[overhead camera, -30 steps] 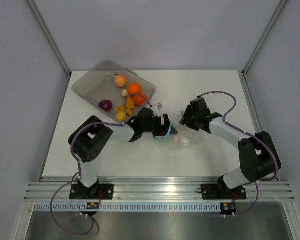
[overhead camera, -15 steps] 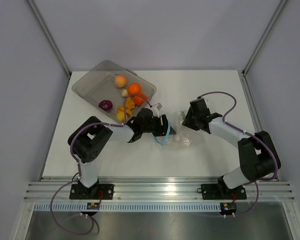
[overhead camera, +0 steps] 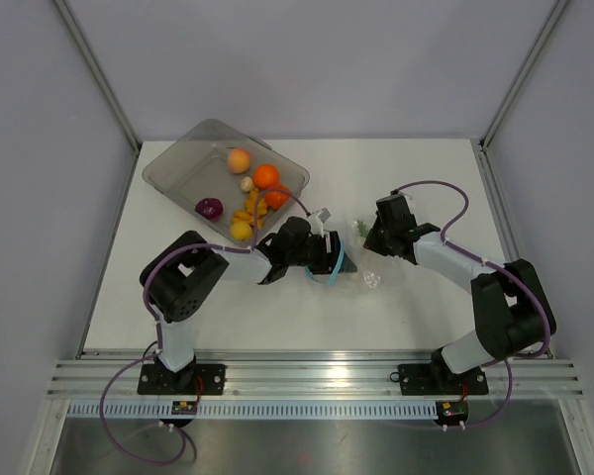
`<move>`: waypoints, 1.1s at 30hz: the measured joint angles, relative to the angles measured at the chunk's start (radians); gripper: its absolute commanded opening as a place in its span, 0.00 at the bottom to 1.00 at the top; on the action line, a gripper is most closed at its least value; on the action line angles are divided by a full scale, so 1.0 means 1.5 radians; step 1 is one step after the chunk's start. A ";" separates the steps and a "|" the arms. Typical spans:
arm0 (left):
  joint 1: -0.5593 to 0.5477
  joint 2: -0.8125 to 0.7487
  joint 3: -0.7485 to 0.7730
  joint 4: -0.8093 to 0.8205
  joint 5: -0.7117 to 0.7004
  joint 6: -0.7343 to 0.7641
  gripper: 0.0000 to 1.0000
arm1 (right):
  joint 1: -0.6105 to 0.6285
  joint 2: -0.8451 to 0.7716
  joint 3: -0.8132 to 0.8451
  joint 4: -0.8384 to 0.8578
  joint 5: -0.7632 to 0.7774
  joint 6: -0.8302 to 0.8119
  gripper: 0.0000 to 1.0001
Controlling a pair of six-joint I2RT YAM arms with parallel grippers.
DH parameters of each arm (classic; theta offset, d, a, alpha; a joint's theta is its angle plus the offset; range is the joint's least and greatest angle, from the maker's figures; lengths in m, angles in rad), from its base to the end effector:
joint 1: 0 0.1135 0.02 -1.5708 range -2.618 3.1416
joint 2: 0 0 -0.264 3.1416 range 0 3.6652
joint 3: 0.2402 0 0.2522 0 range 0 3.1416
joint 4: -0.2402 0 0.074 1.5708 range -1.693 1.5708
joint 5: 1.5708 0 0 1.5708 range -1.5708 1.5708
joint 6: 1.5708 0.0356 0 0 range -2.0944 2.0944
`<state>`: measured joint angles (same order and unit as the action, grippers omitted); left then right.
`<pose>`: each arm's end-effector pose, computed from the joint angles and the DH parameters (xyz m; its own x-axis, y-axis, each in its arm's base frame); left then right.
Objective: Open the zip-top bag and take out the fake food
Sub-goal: Pick up the fake vegetable from the zipper food storage bag.
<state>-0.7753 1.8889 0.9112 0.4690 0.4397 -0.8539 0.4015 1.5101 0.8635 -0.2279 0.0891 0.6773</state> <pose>0.2622 -0.2782 0.1429 -0.9062 -0.0670 -0.4176 0.3284 0.5106 -0.7946 0.2828 0.1166 0.1933 -0.7613 0.3549 -0.5426 0.1802 0.9197 0.3487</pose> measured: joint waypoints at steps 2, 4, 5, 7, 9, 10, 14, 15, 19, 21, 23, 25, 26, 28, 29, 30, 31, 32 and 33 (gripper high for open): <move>-0.004 0.000 0.005 -0.004 -0.001 0.004 0.69 | 0.000 0.000 -0.001 0.001 -0.001 0.000 0.00; -0.006 0.000 0.010 -0.012 -0.002 0.009 0.71 | 0.000 0.000 -0.002 0.004 -0.002 0.001 0.00; -0.007 0.000 0.013 -0.017 -0.002 0.012 0.71 | 0.000 0.000 -0.002 0.005 -0.003 0.001 0.00; -0.009 0.000 0.019 -0.021 -0.004 0.015 0.71 | 0.000 0.000 -0.003 0.008 -0.004 0.001 0.00; -0.013 0.003 0.026 -0.024 -0.004 0.018 0.71 | 0.000 0.000 -0.004 0.011 -0.010 0.001 0.00; -0.015 0.008 0.033 -0.026 -0.004 0.019 0.70 | 0.000 0.000 -0.005 0.012 -0.014 0.001 0.00; -0.020 0.031 0.056 -0.042 -0.004 0.025 0.63 | 0.000 0.000 -0.008 0.018 -0.034 0.005 0.00; -0.021 0.036 0.060 -0.045 -0.004 0.026 0.59 | 0.000 0.001 -0.008 0.019 -0.039 0.006 0.00; -0.023 0.045 0.062 -0.056 -0.005 0.030 0.56 | 0.000 0.005 -0.008 0.026 -0.057 0.008 0.00; -0.023 0.045 0.062 -0.056 -0.006 0.031 0.56 | -0.001 0.006 -0.009 0.027 -0.060 0.008 0.00; -0.024 0.045 0.062 -0.056 -0.009 0.031 0.56 | -0.002 0.005 -0.009 0.029 -0.062 0.009 0.00; -0.024 0.041 0.057 -0.054 -0.014 0.031 0.56 | -0.004 0.005 -0.010 0.030 -0.061 0.009 0.00; -0.024 0.037 0.053 -0.053 -0.017 0.031 0.56 | -0.004 0.004 -0.011 0.030 -0.061 0.009 0.00; -0.024 0.026 0.042 -0.054 -0.023 0.033 0.56 | -0.004 -0.002 -0.015 0.028 -0.057 0.008 0.00; -0.024 0.019 0.039 -0.055 -0.025 0.034 0.60 | -0.004 -0.009 -0.018 0.026 -0.052 0.008 0.00; -0.024 0.013 0.036 -0.055 -0.029 0.036 0.61 | -0.004 -0.017 -0.021 0.020 -0.046 0.008 0.00; -0.024 0.009 0.036 -0.055 -0.032 0.036 0.61 | -0.004 -0.028 -0.023 0.013 -0.038 0.008 0.00; -0.024 0.005 0.035 -0.055 -0.036 0.036 0.62 | -0.004 -0.039 -0.026 0.010 -0.031 0.008 0.00; -0.024 0.000 0.034 -0.054 -0.039 0.037 0.63 | -0.005 -0.051 -0.028 0.006 -0.025 0.007 0.00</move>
<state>-0.8108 1.8885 0.9615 0.3885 0.3805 -0.7990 0.3946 1.4330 0.8219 -0.2195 0.0521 0.6880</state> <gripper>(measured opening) 0.616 0.009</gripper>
